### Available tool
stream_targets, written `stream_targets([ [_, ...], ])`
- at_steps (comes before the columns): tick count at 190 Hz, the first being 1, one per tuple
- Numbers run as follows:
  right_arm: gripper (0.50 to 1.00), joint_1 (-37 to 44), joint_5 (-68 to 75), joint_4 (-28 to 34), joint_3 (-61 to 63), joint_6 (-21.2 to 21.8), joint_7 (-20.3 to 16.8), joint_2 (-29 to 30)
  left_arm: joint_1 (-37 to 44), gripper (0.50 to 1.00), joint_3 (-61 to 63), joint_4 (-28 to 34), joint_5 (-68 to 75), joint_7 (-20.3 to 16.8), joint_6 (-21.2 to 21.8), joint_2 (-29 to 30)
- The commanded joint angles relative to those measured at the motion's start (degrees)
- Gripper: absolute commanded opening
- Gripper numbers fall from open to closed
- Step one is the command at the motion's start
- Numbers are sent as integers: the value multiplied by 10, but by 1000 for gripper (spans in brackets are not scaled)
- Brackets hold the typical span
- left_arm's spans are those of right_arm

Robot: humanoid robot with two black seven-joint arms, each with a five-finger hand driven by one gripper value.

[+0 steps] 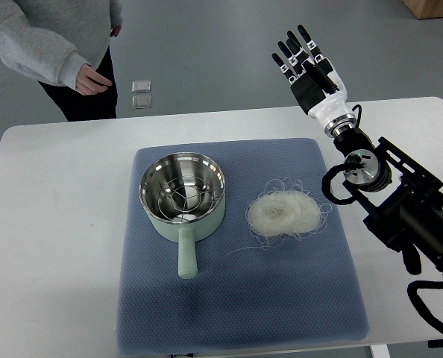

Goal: Put vermicelli into pot with right hand

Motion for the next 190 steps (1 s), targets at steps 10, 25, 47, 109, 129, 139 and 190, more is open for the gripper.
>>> stream_targets([
  [10, 926, 0, 0, 0, -4, -2, 0, -1, 0, 1000, 1, -1, 0, 0, 0, 0],
  [25, 926, -1, 0, 0, -5, -4, 0, 0, 0, 1000, 1, -1, 0, 0, 0, 0],
  [47, 926, 1, -1, 0, -20, -6, 0, -5, 0, 1000, 2, -1, 0, 0, -2, 0],
  [109, 926, 40, -263, 94, -171, -1, -25, -105, 0, 1000, 2, -3, 0, 0, -7, 0],
  [129, 926, 114, -371, 120, -295, 13, -45, -174, 0, 1000, 1, -11, -1, 0, -7, 0],
  [139, 926, 174, -379, 120, -399, 22, -48, -202, 0, 1000, 1, -13, -1, 0, -7, 0],
  [190, 928, 499, -390, 192, -832, 60, -69, -250, 0, 1000, 2, -21, -1, 0, -7, 0],
])
